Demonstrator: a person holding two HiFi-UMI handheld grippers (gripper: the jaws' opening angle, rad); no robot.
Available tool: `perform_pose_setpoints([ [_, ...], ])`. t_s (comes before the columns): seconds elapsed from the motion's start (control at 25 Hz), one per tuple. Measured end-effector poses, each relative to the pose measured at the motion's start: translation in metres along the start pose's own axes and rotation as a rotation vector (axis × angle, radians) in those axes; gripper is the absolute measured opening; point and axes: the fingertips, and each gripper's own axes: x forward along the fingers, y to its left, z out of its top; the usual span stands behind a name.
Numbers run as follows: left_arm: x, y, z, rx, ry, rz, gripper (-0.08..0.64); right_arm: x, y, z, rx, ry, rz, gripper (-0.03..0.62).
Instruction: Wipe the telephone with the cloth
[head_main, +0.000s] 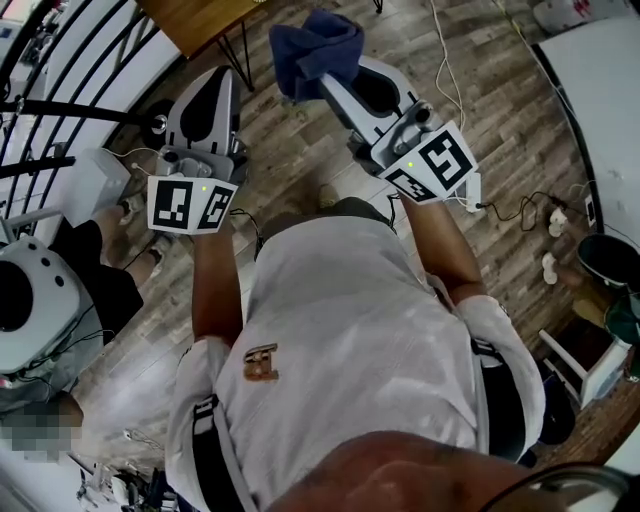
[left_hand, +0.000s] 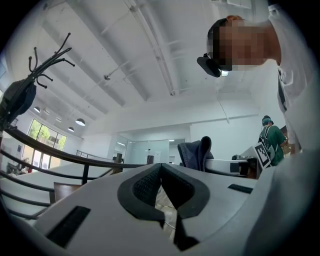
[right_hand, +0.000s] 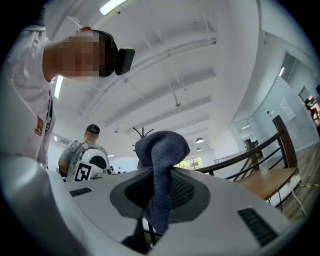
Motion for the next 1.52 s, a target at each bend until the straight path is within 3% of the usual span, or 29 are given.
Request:
perform_pose_setpoints([
  [0.6, 0.098, -0.003, -0.017, 0.032, -0.005, 0.005, 0.018, -0.005, -0.104, 0.017, -0.016, -0.025, -0.003, 0.078],
  [0.92, 0.170, 0.067, -0.034, 0.025, -0.017, -0.005, 0.018, 0.061, -0.176, 0.005, -0.031, -0.011, -0.016, 0.078],
  [1.52, 0.303, 0.238, -0.064, -0.009, 0.011, -0.044, 0.018, 0.228, -0.310, -0.028, -0.048, 0.042, -0.060, 0.078],
])
